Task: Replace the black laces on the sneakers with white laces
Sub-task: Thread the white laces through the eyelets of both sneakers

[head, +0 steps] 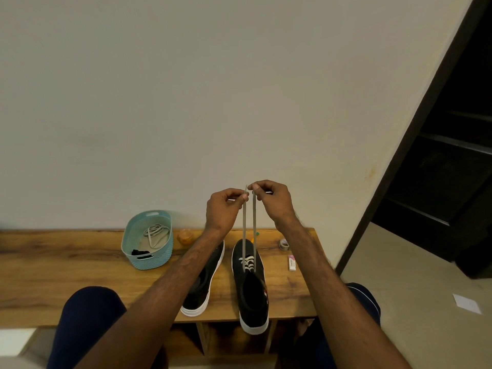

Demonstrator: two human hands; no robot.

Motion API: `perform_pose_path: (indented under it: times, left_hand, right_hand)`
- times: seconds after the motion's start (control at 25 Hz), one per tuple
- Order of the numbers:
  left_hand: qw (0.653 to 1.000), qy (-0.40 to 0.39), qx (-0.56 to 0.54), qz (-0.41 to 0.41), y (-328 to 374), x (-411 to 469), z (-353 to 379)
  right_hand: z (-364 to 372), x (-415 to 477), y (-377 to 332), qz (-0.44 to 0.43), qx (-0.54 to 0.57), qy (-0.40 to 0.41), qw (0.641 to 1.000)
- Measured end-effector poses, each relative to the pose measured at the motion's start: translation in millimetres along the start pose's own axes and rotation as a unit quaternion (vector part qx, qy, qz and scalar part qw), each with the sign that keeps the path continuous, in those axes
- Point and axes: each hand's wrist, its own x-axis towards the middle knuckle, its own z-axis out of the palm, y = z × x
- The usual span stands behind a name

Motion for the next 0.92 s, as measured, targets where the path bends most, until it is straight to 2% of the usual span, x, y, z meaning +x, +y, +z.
perform_pose_path:
  times: [0.48, 0.72, 0.92]
  left_hand:
    - [0.999, -0.008, -0.025, -0.030, 0, -1, 0]
    - [0.998, 0.000, 0.032, -0.046, -2, -2, -5]
    - [0.996, -0.023, 0.078, -0.025, -8, -14, -2]
  right_hand:
    - [4, -6, 5, 0.016, 0.026, 0.006, 1.000]
    - [3, -15, 12, 0.010, -0.007, -0.059, 0.998]
    - [9, -23, 17, 0.034, -0.031, -0.022, 0.999]
